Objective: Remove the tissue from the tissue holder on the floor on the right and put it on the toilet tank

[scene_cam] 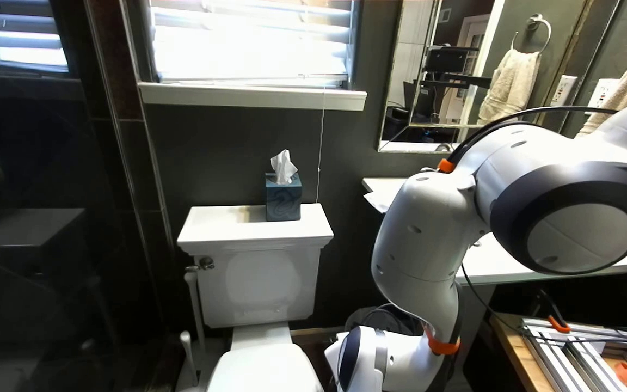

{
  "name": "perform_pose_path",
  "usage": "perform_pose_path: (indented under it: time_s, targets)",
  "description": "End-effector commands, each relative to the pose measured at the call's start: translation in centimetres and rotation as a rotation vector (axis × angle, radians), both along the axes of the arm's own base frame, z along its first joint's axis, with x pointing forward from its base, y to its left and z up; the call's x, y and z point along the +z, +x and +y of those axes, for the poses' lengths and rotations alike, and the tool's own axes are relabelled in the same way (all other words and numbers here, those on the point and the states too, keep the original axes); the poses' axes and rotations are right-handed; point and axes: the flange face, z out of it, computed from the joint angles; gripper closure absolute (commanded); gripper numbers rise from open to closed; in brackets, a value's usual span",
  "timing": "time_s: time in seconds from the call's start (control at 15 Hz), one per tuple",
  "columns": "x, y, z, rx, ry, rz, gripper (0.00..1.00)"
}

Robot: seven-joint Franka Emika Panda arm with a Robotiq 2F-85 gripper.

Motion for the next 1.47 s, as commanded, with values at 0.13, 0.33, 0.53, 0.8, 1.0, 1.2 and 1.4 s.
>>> perform_pose_path:
  time_s: [0.13,0.33,0.53,0.8,1.0,1.2,1.4]
  targets:
    - [-0.4,0.9,0.2,0.018,-0.010,-0.035,0.19]
    - [-0.1,1.2,0.3,0.017,-0.013,-0.045,0.32]
    - [0.3,1.3,0.4,0.013,-0.018,-0.057,0.35]
    - [0.8,1.5,0.7,0.011,-0.018,-0.076,0.36]
    - [1.3,1.8,1.0,0.007,-0.015,-0.096,0.37]
    - [2.0,2.4,1.2,0.009,-0.013,-0.119,0.38]
    - [2.7,3.2,1.5,0.016,-0.008,-0.144,0.38]
